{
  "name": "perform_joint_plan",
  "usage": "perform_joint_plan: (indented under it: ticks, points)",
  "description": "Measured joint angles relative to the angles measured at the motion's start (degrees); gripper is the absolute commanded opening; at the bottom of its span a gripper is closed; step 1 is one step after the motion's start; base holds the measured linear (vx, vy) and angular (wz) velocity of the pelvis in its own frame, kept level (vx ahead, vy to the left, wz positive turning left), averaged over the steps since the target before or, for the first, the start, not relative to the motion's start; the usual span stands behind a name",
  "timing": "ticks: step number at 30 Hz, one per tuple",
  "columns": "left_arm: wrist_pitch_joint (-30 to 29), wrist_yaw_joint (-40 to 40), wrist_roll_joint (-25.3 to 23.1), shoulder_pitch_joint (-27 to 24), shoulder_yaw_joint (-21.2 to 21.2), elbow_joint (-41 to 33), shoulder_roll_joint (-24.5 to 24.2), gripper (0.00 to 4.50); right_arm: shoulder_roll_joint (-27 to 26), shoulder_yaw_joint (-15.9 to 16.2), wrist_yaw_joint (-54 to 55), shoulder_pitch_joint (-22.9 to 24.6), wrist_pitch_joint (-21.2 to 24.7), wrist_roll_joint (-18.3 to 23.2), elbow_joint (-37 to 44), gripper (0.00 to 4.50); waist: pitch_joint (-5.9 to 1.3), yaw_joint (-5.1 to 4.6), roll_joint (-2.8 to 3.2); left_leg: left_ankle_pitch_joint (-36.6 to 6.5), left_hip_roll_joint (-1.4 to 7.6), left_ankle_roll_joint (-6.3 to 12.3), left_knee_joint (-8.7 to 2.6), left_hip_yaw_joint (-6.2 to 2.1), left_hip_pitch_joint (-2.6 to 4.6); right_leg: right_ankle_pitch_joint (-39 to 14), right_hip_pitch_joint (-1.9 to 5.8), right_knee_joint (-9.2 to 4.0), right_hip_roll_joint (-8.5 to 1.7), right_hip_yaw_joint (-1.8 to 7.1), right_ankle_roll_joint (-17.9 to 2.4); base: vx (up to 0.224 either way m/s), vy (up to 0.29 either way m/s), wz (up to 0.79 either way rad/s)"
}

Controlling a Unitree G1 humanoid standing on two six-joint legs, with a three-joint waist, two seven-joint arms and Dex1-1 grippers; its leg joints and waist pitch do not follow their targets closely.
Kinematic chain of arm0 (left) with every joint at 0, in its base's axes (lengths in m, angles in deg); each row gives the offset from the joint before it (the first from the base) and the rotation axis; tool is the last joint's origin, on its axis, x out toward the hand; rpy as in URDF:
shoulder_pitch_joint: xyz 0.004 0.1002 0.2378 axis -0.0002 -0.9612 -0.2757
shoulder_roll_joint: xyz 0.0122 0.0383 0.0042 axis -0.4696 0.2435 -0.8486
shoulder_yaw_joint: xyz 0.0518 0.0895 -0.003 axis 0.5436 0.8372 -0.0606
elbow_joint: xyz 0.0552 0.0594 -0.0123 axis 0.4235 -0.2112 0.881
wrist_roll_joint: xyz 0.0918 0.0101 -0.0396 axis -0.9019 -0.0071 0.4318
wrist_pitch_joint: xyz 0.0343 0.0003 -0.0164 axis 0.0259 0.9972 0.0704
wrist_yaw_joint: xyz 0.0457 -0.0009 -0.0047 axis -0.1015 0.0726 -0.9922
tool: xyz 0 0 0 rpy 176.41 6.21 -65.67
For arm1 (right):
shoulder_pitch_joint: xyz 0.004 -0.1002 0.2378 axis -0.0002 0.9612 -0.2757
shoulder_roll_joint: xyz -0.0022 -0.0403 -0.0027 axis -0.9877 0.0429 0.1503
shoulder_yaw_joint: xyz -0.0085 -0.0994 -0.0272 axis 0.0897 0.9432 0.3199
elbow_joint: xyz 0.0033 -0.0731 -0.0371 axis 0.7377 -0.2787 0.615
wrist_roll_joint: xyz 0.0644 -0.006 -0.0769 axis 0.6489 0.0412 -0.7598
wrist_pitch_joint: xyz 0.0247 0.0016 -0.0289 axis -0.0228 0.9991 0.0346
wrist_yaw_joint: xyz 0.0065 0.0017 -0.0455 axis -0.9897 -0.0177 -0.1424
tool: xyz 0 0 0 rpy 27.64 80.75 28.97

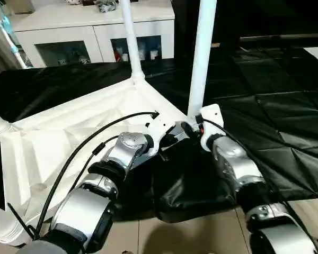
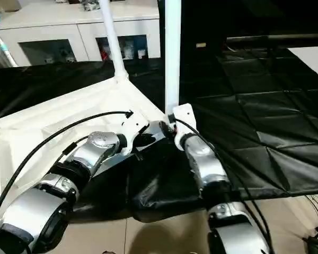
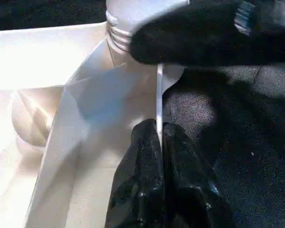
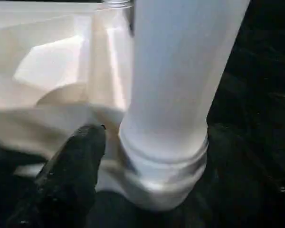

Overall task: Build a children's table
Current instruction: Rotate leg to tighten

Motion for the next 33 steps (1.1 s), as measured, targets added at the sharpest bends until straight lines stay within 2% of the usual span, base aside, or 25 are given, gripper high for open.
perform_joint_plan:
  ticks: [7, 12, 17, 25, 27, 33]
  points:
    - [2.85, -8.84, 0.58, -1.68, 0.41, -1.38, -3.19, 0.00, 7.19, 1.74, -15.05, 4.90, -2.18, 1.75, 4.64, 3.73, -0.01, 0.29, 0.03, 0.00, 0.09, 0.00, -0.18, -0.05, -0.02, 0.03, -0.06, 0.04, 0.04, -0.13, -0.04, 0.000, 0.000, 0.00]
    - [7.41, -20.89, 1.36, -5.44, 2.19, -5.84, -7.16, 0.00, 11.94, 2.21, -23.81, 6.79, -2.55, 4.64, 9.46, 3.73, -0.10, 1.49, 0.20, 0.01, 0.20, 0.01, -0.21, -0.02, -0.04, 0.17, -0.06, 0.08, 0.07, -0.21, -0.27, 0.000, 0.000, 0.00]
    - [7.92, -28.62, 2.73, -7.79, 2.88, -9.63, -9.38, 0.00, 12.78, 2.79, -30.21, 8.67, -1.80, 6.84, 13.21, 3.73, -0.11, 2.37, 0.23, 0.01, 0.25, 0.01, -0.15, 0.12, -0.10, 0.15, -0.06, 0.06, 0.06, -0.15, -0.25, 0.000, 0.000, 0.00]
    - [7.95, -30.13, 2.78, -8.83, 2.88, -11.33, -10.00, 0.00, 12.88, 3.93, -32.17, 9.02, -0.60, 7.03, 13.88, 3.73, -0.10, 2.65, 0.22, 0.00, 0.25, 0.00, -0.18, 0.14, -0.08, 0.08, -0.08, 0.06, 0.06, -0.12, -0.15, 0.000, 0.000, 0.00]
    - [7.88, -30.15, 2.78, -8.98, 2.88, -11.68, -10.03, 0.00, 12.83, 3.94, -32.41, 9.01, -0.26, 7.03, 13.88, 3.48, -0.10, 2.65, 0.22, 0.00, 0.25, 0.00, -0.19, 0.14, -0.08, 0.07, -0.09, 0.06, 0.06, -0.12, -0.13, 0.000, 0.000, 0.00]
    - [7.54, -30.34, 2.78, -9.22, 2.88, -12.31, -10.10, 0.00, 12.86, 3.94, -32.87, 9.02, -0.12, 7.03, 13.88, 3.11, -0.10, 2.67, 0.23, 0.00, 0.25, 0.00, -0.18, 0.14, -0.09, 0.04, -0.09, 0.06, 0.06, -0.12, -0.09, 0.000, 0.000, 0.00]
